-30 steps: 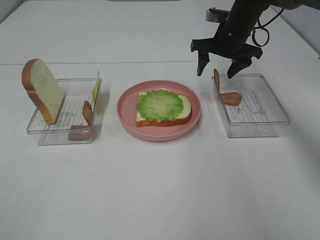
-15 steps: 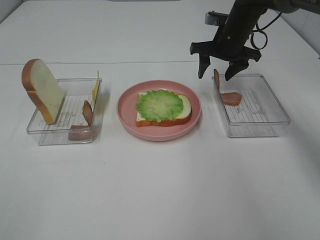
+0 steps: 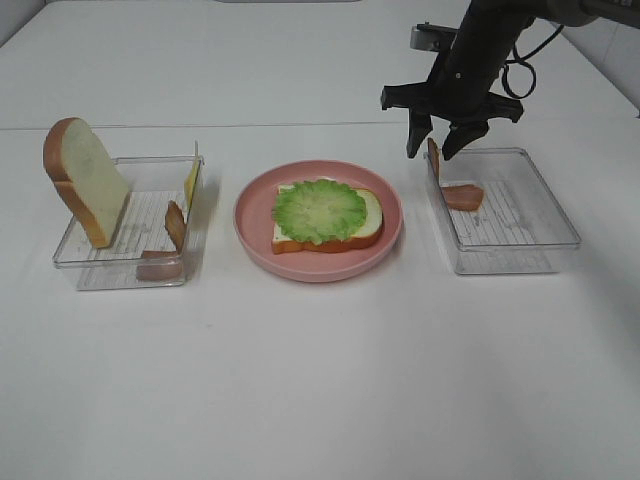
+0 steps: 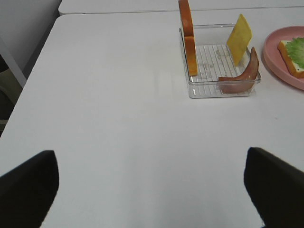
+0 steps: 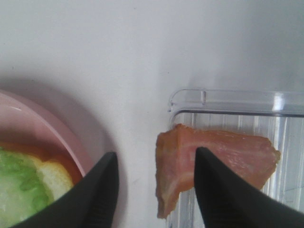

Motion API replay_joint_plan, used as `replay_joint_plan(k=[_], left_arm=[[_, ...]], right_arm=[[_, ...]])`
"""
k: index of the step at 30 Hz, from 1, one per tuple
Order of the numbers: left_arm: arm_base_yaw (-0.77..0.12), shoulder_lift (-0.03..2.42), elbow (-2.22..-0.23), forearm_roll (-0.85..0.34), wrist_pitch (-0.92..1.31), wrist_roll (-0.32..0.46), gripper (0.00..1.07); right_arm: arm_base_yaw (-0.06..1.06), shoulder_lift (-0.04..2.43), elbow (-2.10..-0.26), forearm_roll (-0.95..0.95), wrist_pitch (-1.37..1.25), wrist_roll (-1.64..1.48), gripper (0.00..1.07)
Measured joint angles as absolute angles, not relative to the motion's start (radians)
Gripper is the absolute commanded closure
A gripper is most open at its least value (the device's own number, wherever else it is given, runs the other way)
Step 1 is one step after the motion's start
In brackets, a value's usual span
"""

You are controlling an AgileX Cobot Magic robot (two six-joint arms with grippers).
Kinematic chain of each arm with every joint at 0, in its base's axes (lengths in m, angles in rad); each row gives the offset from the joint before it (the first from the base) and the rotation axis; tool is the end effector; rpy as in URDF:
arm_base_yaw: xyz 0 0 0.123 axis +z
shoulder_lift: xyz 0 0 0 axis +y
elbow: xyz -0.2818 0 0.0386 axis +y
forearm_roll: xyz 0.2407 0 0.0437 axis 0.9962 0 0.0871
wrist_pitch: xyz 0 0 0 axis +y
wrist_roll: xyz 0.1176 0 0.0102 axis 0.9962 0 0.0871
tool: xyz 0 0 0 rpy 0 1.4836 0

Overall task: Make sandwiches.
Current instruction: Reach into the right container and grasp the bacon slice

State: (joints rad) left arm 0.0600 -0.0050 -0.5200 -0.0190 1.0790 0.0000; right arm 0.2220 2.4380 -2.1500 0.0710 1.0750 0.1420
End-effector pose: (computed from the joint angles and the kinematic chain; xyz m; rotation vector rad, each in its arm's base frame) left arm 0.0099 -0.0014 0.2655 -0.0597 2.0366 0.0150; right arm 0.5030 0.1211 0.1367 -0.0793 2.8576 0.1718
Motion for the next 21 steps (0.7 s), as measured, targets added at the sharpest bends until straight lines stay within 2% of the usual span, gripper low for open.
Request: replay_joint_plan(k=[3,5,8,9,10,12,21], left_arm=[[0.060,-0.005,-0.520,-0.019,1.079,0.000,0.09],[0.060,-0.005,-0.520,-0.019,1.079,0.000,0.09],[0.060,-0.005,-0.520,-0.019,1.079,0.000,0.09],[0.060,-0.005,-0.520,-0.019,1.079,0.000,0.09],[0.060,-0.005,-0.520,-0.019,1.079,0.000,0.09],[0.060,-0.005,-0.520,-0.019,1.079,0.000,0.09],[0.060,-0.005,-0.520,-0.019,1.079,0.000,0.09]], right_arm=[[0.222,2.438,-2.150,0.067,1.075,0.142,0.70],[0.222,2.438,-2.150,0.053,1.075,0.142,0.82],[0.222,2.438,-2.150,0.050,1.075,0.142,0.84],[0.222,2.438,-2.150,0.041,1.075,0.142,0.90],[0.222,2.438,-2.150,0.041,1.075,0.142,0.90],[0.222,2.438,-2.150,0.020,1.075,0.142,1.07],[0.222,2.438,-2.150,0.006,1.082,0.142,1.07]])
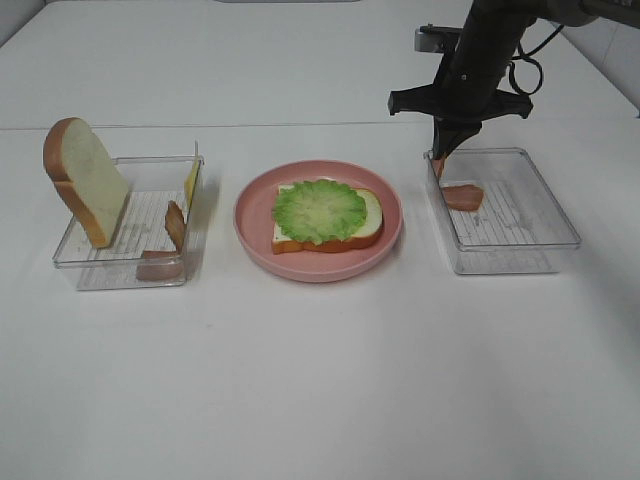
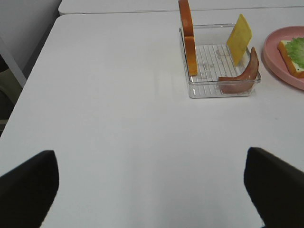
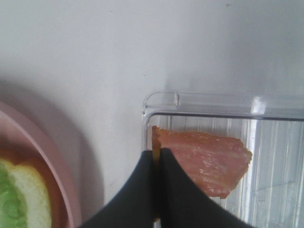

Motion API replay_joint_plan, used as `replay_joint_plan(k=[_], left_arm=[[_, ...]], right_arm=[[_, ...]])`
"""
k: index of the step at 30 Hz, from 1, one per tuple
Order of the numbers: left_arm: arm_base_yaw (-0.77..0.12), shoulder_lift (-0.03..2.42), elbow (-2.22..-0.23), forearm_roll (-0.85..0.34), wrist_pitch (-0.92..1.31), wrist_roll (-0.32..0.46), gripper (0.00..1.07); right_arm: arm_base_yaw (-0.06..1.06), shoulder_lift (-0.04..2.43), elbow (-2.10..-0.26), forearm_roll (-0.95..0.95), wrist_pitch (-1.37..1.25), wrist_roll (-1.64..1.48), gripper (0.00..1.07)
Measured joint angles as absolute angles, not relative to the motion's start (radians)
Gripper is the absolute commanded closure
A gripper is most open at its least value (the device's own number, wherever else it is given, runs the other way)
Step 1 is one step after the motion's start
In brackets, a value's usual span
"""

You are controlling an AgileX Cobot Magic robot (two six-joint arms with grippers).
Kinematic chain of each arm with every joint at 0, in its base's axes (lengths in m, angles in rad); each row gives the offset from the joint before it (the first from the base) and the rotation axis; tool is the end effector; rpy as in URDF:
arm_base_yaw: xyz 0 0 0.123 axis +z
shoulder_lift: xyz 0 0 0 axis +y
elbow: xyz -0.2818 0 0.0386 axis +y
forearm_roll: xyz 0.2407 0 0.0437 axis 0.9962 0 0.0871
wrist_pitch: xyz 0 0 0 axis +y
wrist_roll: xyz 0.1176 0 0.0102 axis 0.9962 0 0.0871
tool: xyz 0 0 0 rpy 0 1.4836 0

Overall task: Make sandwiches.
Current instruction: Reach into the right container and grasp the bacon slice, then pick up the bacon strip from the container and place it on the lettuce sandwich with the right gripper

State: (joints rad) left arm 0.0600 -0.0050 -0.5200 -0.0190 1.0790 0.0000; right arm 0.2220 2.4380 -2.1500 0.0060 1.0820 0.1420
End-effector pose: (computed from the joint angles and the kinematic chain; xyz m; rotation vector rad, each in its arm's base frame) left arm 0.0099 -0.0014 0.2655 -0.0597 2.0366 0.0150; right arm 0.5037 0.1143 0.1362 -0.1114 2.8560 0.0830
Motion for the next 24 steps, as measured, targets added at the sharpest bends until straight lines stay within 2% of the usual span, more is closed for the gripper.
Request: replay_joint_plan(k=[16,24], left_arm=[[0.060,-0.005,-0.520,-0.019,1.079,0.000,0.09],[0.060,-0.005,-0.520,-0.019,1.079,0.000,0.09]], right_arm=[[0.222,2.265,-2.150,0.016,1.211,0.142,1.07],[0.265,2.143,-2.151,0.151,1.212,0.140,1.07]])
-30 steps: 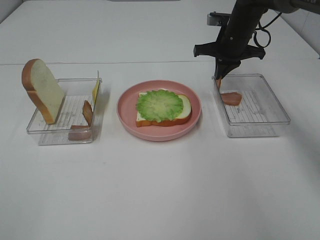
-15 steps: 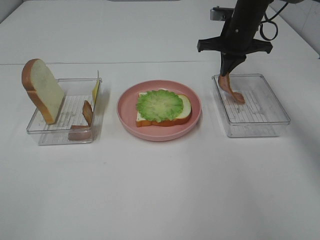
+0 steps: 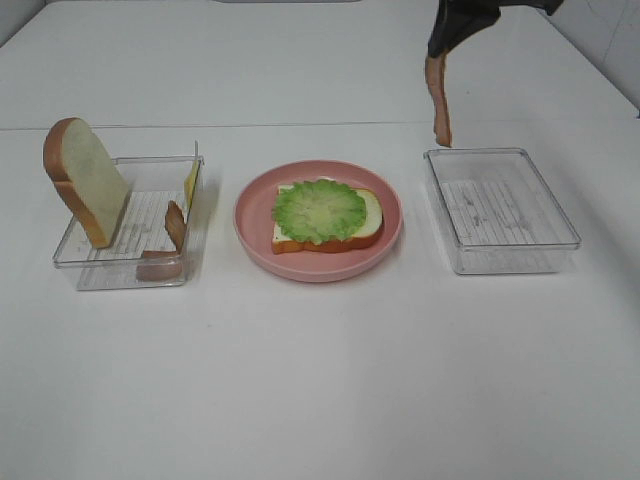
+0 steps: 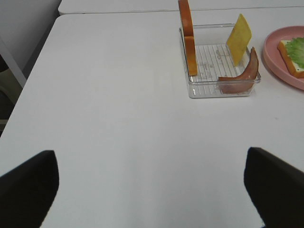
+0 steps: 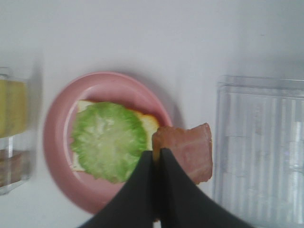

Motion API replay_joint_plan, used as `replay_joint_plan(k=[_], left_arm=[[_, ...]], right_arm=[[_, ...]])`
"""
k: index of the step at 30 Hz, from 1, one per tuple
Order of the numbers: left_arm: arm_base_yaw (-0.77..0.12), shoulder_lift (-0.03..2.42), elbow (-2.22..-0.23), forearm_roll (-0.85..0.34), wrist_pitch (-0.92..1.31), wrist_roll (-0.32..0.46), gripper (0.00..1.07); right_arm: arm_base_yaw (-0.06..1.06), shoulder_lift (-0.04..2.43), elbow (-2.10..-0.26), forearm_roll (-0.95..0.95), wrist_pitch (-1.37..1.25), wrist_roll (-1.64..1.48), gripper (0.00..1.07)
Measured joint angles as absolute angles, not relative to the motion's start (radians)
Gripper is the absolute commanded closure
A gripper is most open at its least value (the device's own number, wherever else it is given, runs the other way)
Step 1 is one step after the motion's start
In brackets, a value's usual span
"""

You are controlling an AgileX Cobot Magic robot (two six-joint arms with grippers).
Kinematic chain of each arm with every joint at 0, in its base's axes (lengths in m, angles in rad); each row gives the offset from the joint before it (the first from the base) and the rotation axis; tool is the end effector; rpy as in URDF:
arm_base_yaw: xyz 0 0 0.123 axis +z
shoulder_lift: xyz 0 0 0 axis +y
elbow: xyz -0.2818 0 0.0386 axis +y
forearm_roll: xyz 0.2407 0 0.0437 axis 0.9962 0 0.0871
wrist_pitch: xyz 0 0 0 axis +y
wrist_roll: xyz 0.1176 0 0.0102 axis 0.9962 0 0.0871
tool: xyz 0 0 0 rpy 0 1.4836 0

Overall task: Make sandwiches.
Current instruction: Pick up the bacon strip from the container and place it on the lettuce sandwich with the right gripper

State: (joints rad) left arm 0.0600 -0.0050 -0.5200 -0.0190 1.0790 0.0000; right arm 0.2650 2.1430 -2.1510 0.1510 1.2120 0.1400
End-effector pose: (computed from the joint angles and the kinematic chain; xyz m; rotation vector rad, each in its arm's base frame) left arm 0.0099 -0.0014 0.2655 -0.0597 2.0366 0.0150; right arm 0.4560 0.1410 0.2798 -0.1416 2.7054 0.3301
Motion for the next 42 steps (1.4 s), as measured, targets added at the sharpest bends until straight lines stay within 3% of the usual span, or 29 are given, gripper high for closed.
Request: replay_joint_plan(k=[16,28,42], left_arm=[[0.060,-0.005,-0.520,-0.019,1.079,0.000,0.09],[0.060,-0.005,-0.520,-0.019,1.079,0.000,0.09],[0.060,-0.005,-0.520,-0.019,1.079,0.000,0.09]], right_arm=[[0.540,2.215,-2.152,0.295,1.033,0.139,1.07],[0.571,2.335,-2.152,0.326,0.970,0.139,1.07],[0.571,2.360,-2.152,0.038,1.028,0.165,1.07]])
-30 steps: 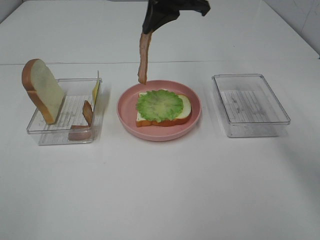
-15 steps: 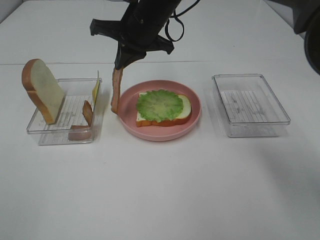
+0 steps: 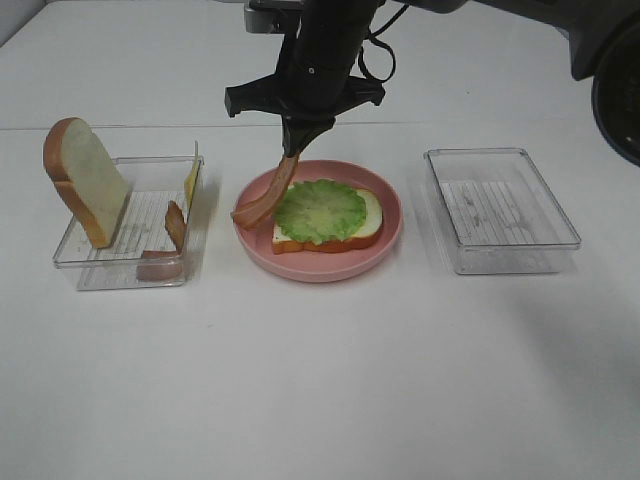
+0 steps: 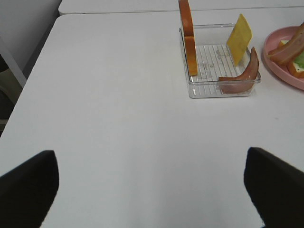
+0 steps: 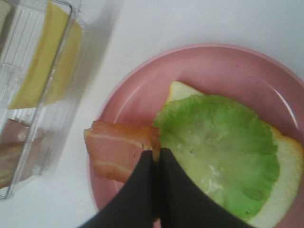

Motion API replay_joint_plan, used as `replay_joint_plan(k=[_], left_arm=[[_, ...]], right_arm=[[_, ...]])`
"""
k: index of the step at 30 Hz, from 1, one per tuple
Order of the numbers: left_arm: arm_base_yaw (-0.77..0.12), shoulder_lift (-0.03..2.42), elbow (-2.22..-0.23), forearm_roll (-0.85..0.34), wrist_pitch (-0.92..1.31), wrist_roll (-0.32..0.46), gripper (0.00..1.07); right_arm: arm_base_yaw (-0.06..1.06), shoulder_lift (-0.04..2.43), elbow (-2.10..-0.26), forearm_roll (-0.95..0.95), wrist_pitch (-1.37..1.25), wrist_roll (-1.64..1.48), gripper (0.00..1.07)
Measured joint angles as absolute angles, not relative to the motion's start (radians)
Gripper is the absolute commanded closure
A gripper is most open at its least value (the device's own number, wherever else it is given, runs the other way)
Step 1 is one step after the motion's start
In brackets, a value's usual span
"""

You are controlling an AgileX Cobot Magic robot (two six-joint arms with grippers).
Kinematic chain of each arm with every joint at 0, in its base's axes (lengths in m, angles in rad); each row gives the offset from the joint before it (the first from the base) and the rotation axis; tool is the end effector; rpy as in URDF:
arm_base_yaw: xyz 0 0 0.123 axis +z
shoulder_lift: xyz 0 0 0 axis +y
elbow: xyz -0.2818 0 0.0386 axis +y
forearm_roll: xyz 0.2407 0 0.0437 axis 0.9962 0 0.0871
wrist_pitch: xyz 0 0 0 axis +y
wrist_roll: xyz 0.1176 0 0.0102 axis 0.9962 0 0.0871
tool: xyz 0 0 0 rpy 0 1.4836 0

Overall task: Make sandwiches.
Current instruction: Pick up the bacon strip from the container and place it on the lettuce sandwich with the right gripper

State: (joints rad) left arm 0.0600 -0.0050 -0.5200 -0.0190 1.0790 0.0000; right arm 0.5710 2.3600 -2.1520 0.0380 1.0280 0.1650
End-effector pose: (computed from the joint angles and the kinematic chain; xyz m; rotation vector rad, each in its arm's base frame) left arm 0.0099 -0.0014 0.2655 -0.0597 2.0366 0.0150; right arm 0.4355 0.2843 0.1795 -0.5372 2.6963 0.2590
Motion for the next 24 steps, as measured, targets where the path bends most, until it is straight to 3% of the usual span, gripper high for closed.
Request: replay_joint_plan(k=[11,24], left_arm=[[0.060,-0.005,-0.520,-0.019,1.079,0.000,0.09],[0.060,-0.005,-0.520,-0.019,1.079,0.000,0.09]], right_arm=[[0.570,2.360,-2.152,-0.099,1.087,0.185,1.07],[0.568,2.360,-2.152,-0.130,1.115,0.201,1.07]])
